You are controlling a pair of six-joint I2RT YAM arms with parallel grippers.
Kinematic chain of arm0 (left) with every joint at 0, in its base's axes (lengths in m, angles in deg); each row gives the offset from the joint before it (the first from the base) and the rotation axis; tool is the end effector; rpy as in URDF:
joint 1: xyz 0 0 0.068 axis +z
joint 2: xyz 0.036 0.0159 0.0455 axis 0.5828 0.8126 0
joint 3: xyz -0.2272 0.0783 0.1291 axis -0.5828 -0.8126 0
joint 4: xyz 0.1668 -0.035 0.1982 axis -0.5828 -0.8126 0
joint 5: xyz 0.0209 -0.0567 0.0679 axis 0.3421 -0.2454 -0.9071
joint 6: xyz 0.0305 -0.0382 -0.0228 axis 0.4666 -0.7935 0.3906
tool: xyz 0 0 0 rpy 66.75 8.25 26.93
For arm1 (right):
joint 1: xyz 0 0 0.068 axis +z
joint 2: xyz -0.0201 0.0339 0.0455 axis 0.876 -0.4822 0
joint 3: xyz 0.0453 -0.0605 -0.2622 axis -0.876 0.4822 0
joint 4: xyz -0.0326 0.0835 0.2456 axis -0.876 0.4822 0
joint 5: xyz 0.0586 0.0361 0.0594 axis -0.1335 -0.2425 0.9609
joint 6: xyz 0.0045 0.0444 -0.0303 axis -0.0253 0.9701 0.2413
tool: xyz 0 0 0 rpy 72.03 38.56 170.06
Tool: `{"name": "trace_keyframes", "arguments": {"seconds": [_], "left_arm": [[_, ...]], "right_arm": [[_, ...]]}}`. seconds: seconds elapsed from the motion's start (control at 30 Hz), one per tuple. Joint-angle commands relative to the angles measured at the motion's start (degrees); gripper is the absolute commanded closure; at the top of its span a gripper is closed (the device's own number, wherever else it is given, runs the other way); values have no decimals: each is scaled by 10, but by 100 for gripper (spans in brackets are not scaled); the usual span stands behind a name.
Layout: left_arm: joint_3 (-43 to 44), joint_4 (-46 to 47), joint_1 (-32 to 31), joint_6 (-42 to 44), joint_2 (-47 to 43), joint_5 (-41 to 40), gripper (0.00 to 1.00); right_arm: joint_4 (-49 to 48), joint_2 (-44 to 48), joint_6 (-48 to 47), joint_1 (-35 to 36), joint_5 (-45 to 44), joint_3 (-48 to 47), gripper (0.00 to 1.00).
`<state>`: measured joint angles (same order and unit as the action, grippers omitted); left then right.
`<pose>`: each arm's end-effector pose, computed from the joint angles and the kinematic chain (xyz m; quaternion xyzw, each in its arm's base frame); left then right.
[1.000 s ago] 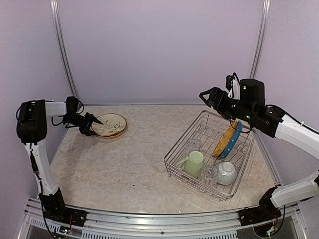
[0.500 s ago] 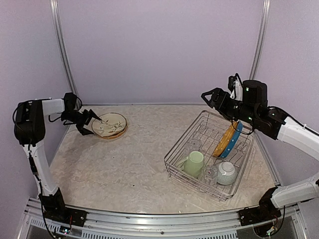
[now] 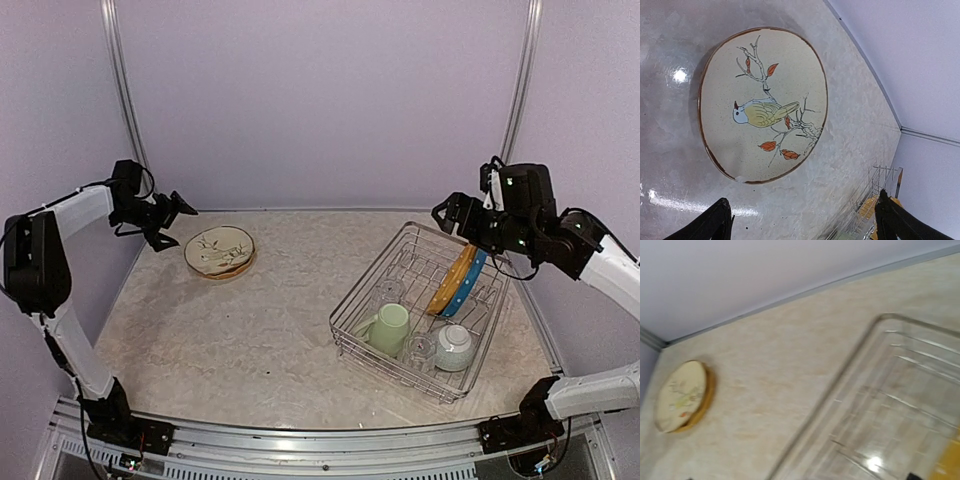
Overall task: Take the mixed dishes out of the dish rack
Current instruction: Place the plate on the plate, then grab the plate from the dish rack.
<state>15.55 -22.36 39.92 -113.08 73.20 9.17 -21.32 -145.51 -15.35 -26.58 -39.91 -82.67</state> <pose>0.3880 0.0106 0.2599 -0.2863 0.8771 -0.3349 0.1911 0.2016 0.1311 0.3614 0.1088 0.8363 0.2713 0.4639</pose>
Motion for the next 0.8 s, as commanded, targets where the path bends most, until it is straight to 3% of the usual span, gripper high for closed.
{"name": "trace_keyframes", "arguments": {"seconds": [0.0,0.23,0.37,0.77], "left_arm": [[-6,9,-38,31,-52,-17,5],[-4,2,-87,47,-84,-17,5],[-5,2,-90,46,-89,-11,5],[-5,1,-98,43,-87,11,5]], "right_arm": [[143,46,2,-5,-89,-29,12],[260,37,78,-6,-200,-32,17],[305,0,127,-8,-251,-41,30],[293,-78,177,-21,-281,-45,48]]}}
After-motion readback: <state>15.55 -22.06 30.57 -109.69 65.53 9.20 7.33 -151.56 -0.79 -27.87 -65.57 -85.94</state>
